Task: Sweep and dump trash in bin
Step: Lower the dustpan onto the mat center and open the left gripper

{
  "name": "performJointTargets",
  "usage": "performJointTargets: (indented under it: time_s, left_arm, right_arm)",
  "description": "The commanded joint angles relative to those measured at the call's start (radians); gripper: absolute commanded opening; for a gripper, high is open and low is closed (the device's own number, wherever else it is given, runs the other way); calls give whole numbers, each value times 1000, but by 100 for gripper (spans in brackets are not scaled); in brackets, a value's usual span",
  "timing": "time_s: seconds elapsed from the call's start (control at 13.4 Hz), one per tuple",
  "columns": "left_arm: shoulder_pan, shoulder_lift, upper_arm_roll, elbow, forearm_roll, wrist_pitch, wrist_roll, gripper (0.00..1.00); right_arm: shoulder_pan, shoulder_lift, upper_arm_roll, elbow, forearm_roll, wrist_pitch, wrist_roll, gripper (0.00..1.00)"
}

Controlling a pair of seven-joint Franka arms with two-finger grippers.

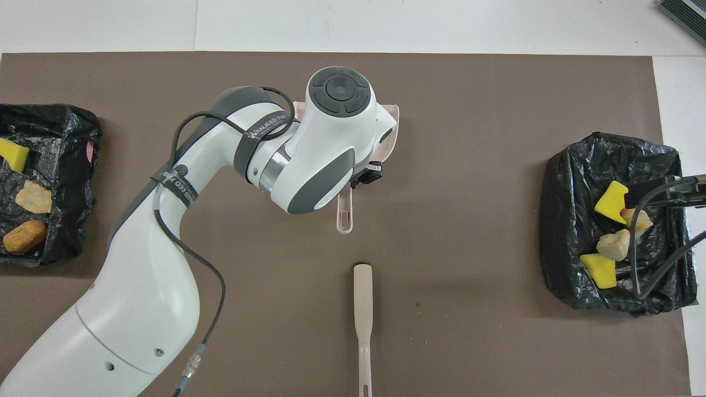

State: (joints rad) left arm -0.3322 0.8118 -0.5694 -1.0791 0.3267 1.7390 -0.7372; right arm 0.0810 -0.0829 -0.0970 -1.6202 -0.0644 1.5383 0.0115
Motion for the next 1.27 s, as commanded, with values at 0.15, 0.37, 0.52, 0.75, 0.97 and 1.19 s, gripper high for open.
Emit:
performJointTargets:
  time_s: [0.15, 0.37, 0.52, 0.75, 0.97, 1.19]
  left_arm:
    - [-39, 38, 11, 50, 14, 39, -19, 0]
    - [-39, 40, 6, 45, 11, 43, -15, 0]
    - [-41, 38, 9, 41, 11, 45, -14, 0]
    - [-42, 36, 11, 38, 14, 45, -14, 17]
    - [-42, 35, 13, 34, 14, 51, -14, 37]
    - [-44, 35, 16, 33, 14, 51, -14, 68]
  right_arm:
    - [-18, 3, 3, 16, 3, -6, -24, 100]
    - [-41, 5, -12, 28, 43, -30, -28, 100]
    - [-44, 5, -15, 55, 32, -81, -45, 100]
    - [-43, 0, -16, 59, 37, -73, -73, 100]
    - [-37, -3, -13, 51, 26, -64, -77, 100]
    - [-33, -1, -10, 46, -2, -15, -106, 100]
